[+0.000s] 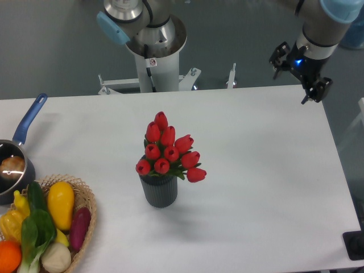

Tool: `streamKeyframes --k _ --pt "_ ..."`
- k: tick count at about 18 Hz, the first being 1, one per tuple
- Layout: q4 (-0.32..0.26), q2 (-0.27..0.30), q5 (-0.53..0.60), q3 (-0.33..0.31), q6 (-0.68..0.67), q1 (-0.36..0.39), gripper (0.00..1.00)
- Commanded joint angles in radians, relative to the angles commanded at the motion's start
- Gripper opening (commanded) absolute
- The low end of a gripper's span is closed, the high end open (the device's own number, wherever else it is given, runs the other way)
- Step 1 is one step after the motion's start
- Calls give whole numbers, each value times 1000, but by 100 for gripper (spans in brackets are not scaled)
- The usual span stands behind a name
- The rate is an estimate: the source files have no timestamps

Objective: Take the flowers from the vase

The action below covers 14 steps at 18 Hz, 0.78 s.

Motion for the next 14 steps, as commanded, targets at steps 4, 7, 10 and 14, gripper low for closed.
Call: streamKeyframes --k 4,7,10,14 --pt "0 0 -3 -5 3 0 100" --pt "70 5 -9 -64 3 6 100" --pt "196 38 17 -168 2 6 100" --pt "201 63 150 -176 3 11 100"
